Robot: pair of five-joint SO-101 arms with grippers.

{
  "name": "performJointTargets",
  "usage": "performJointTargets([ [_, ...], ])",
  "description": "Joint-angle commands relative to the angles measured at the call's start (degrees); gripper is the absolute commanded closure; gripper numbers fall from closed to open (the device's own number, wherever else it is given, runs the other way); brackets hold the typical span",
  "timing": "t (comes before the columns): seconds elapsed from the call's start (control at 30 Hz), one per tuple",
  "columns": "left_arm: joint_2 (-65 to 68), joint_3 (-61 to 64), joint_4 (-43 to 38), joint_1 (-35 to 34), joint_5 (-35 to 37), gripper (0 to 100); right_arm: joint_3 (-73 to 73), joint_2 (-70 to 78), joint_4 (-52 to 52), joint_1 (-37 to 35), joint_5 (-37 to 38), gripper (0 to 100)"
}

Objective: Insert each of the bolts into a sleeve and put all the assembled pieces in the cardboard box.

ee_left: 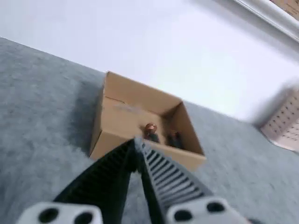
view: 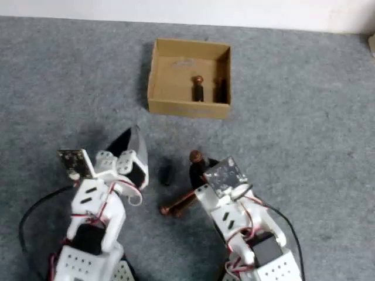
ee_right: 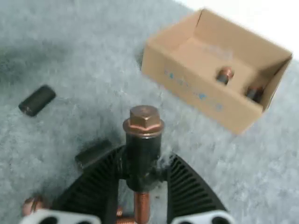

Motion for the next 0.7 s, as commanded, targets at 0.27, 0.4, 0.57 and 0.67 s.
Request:
performJointTargets([
  [0.27, 7.25, 1.36, -7.03, -1.36, 0.26, 99, -15.52, 15.25, 1.54, 0.66, 5.27, 99.4],
  [0.4, 7.25, 1.36, -6.77, -1.36, 0.00, 99, -33.19, 34.86, 1.27, 4.44, 5.19, 99.4],
  [0.57, 7.25, 1.36, -6.68, -1.36, 0.00, 99, -60.62, 60.88, 1.63, 10.07, 5.45, 99.4],
  [0.67, 7.25, 1.36, -6.68, -1.36, 0.00, 99, -77.32, 77.67, 3.65, 13.05, 5.45, 99.4],
])
